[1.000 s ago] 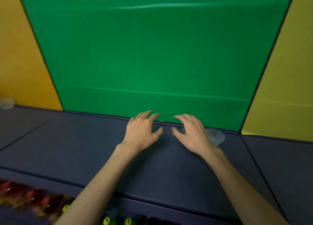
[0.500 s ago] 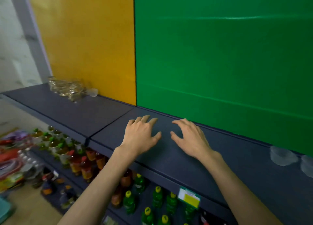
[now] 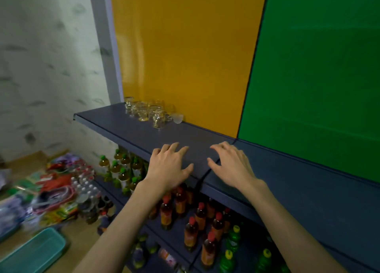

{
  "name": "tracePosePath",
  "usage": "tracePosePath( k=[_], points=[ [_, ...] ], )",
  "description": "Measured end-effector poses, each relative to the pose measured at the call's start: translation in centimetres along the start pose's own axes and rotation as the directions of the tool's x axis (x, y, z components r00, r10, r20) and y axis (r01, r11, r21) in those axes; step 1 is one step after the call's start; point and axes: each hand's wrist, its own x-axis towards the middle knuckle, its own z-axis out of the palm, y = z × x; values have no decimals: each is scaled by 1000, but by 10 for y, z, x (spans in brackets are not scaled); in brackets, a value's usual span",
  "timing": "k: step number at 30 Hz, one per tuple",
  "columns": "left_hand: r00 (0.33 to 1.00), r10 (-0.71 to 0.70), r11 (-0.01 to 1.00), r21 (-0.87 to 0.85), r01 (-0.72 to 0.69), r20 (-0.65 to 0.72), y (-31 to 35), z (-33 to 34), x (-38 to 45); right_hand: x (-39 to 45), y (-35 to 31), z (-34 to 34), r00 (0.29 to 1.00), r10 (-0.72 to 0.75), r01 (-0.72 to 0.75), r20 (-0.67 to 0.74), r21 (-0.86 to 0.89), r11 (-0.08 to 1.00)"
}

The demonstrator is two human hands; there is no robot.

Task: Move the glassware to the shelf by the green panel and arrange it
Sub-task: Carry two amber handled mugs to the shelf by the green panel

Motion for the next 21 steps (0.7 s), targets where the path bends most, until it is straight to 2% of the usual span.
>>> tracePosePath(
  k=[12,21],
  points=[
    [996,-90,996,26,90,-22,-170,19,51,140,-107,75,1000,-23,23,2,29,999],
    [998,-52,997,62,55,-44,-289,26,152,257,-137,119,993,117,-113,-35,96,989]
  ],
)
